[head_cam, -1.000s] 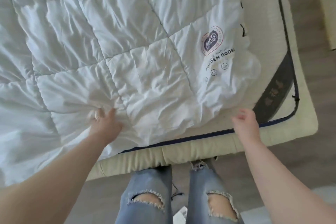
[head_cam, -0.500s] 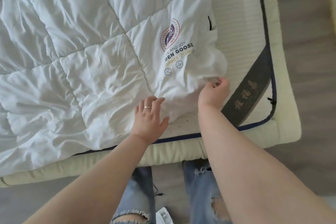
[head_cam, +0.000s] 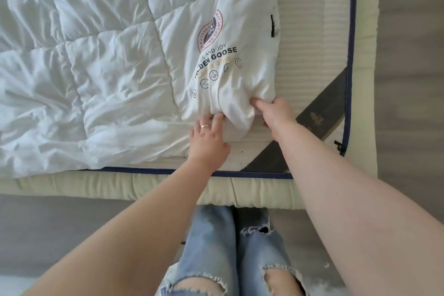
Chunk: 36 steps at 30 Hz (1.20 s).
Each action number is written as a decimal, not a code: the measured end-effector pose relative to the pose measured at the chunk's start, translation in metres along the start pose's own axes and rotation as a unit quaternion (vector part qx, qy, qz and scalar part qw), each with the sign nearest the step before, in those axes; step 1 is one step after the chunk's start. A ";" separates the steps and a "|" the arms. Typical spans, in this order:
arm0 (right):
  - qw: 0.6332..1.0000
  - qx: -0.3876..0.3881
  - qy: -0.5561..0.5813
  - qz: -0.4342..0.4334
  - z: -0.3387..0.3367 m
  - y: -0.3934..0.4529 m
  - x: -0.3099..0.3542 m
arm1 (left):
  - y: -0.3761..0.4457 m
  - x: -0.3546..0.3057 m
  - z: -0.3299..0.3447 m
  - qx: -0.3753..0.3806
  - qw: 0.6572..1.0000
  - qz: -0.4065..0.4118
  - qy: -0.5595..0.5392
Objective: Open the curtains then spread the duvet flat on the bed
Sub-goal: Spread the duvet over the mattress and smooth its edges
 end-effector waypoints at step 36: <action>0.917 0.185 -0.352 -0.019 -0.151 -0.049 -0.117 | -0.118 -0.126 0.125 -0.236 0.411 -0.492 -0.731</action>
Point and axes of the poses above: each hand's wrist, its own y-axis towards the middle knuckle, its own z-axis out of the palm, x = y × z, the point moved 7 cm from there along y, towards the middle knuckle, and after that the axes turned 1 degree about y, right-handed, at the moved point
